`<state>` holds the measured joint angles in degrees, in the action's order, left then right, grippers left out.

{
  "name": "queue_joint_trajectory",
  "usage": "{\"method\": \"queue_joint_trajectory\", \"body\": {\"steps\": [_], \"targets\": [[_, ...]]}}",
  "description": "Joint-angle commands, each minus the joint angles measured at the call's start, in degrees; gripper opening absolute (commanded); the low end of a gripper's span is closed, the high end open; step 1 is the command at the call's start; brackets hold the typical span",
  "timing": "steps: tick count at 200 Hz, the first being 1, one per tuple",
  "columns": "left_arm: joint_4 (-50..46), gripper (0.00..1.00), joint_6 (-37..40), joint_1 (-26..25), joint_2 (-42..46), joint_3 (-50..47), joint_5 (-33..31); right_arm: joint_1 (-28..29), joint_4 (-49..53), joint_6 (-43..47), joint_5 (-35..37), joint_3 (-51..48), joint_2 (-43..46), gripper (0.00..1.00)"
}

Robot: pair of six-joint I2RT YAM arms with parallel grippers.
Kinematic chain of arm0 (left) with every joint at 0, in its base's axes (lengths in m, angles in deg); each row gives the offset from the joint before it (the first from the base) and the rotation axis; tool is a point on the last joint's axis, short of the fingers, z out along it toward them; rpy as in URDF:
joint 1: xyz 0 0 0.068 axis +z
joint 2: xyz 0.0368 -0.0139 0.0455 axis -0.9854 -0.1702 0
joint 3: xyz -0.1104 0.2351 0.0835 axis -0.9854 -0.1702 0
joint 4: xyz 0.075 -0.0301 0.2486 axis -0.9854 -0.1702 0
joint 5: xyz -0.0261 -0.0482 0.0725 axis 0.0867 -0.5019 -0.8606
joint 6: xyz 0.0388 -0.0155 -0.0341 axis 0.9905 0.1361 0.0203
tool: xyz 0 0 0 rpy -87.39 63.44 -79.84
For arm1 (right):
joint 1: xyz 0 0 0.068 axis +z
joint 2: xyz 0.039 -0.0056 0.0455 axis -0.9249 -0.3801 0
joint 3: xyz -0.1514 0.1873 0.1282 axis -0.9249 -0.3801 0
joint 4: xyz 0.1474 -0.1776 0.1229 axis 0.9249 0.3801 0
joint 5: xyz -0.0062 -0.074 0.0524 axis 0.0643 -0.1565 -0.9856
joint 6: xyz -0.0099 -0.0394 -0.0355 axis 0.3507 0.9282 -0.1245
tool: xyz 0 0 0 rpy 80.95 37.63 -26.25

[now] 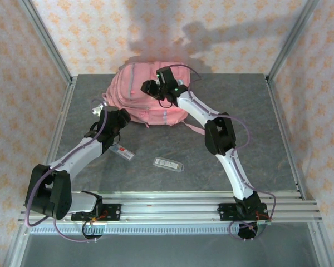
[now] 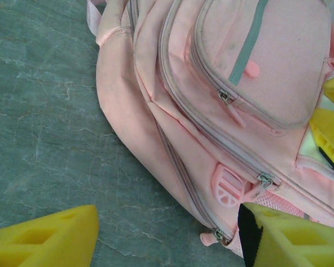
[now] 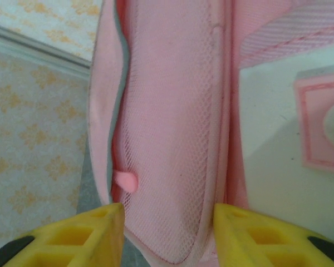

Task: Pack the student bag
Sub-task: Unzip the student bag at the top-center of the table.

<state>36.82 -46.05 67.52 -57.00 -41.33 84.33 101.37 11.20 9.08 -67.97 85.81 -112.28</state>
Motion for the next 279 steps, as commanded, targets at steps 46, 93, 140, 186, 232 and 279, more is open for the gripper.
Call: {"method": "queue_joint_trajectory", "body": {"steps": [46,93,140,186,232,279], "targets": [[1.7,0.68,-1.3,0.4,-0.5,-1.0,2.1,1.5,14.6,-1.3,13.9,2.7,-6.1,0.46],[2.2,0.68,-2.6,0.5,-0.5,-1.2,2.8,1.7,15.6,-3.3,14.9,10.7,-13.3,0.17],[1.3,0.68,-1.4,0.5,-0.8,0.1,3.4,1.5,15.4,-4.2,15.9,7.2,-10.8,0.00],[4.4,0.68,0.5,0.2,-0.7,-0.4,9.4,0.6,-5.7,-7.2,10.3,-22.6,15.0,0.00],[7.1,0.66,2.8,-1.9,2.0,-0.6,12.6,-0.3,-17.0,-11.6,6.2,-36.6,27.5,0.00],[6.7,0.71,4.3,-10.5,-1.2,1.6,4.3,-0.3,-24.4,-16.0,2.3,-41.5,28.6,0.00]]}}
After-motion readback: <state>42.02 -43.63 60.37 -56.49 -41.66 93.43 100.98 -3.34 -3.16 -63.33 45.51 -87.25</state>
